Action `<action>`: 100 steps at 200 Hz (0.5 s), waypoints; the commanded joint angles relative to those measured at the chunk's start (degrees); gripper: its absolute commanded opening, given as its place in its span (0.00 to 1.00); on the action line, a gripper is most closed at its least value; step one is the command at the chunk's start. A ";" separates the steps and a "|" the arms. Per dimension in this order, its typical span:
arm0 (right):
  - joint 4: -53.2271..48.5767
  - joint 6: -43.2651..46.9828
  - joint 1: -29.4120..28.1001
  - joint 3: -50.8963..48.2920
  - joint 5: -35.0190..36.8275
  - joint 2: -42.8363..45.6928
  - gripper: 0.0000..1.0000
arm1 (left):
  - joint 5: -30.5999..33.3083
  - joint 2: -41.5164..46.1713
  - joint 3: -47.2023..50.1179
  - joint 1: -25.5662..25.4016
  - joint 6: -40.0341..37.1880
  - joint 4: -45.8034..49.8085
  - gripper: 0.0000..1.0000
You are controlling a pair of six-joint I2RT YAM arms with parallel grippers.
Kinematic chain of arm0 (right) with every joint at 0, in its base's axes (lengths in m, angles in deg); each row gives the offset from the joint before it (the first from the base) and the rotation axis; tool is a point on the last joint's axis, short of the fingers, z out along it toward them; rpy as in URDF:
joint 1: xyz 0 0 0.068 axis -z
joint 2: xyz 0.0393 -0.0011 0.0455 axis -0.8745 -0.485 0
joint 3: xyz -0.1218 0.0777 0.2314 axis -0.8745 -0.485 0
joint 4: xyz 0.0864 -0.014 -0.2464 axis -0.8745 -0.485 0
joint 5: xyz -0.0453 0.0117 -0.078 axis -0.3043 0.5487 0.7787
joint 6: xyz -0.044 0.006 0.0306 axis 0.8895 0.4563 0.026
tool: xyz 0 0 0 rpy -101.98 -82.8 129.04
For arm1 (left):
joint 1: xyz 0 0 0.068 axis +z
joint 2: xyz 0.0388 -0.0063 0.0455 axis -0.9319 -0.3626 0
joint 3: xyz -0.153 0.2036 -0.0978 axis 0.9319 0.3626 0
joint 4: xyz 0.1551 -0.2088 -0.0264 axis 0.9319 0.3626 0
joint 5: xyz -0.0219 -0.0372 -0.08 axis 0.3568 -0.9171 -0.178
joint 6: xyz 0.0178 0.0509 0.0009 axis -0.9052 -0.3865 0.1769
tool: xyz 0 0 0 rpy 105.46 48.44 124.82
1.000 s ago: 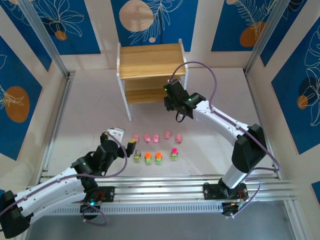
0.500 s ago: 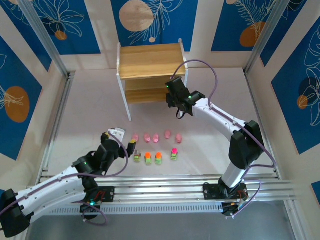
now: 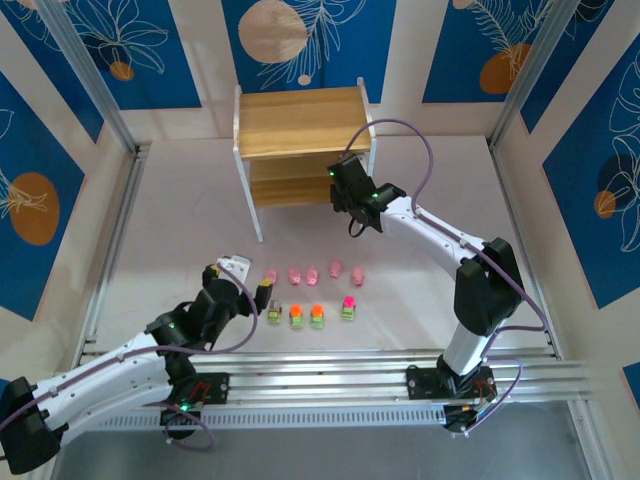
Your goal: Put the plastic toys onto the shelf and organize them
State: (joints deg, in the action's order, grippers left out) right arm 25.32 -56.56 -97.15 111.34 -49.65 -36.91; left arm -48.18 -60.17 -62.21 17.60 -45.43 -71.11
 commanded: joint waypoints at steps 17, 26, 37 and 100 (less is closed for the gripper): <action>1.15 -1.47 -0.40 1.40 2.83 -1.76 0.17 | -1.22 0.20 0.09 0.24 -0.86 -0.95 1.00; 1.16 -1.60 -0.41 1.48 2.97 -2.00 0.17 | -1.21 0.20 0.07 0.27 -0.83 -0.93 1.00; 1.16 -1.59 -0.41 1.41 3.07 -2.09 0.19 | -1.20 0.23 0.14 0.22 -0.86 -0.87 1.00; 0.85 -1.38 -1.10 1.59 3.39 -1.91 0.33 | -1.23 0.48 0.21 0.24 -0.80 -0.88 1.00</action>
State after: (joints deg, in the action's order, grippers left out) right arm 26.18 -57.61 -97.79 111.40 -47.09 -38.11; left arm -48.58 -60.15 -62.21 17.60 -45.45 -71.11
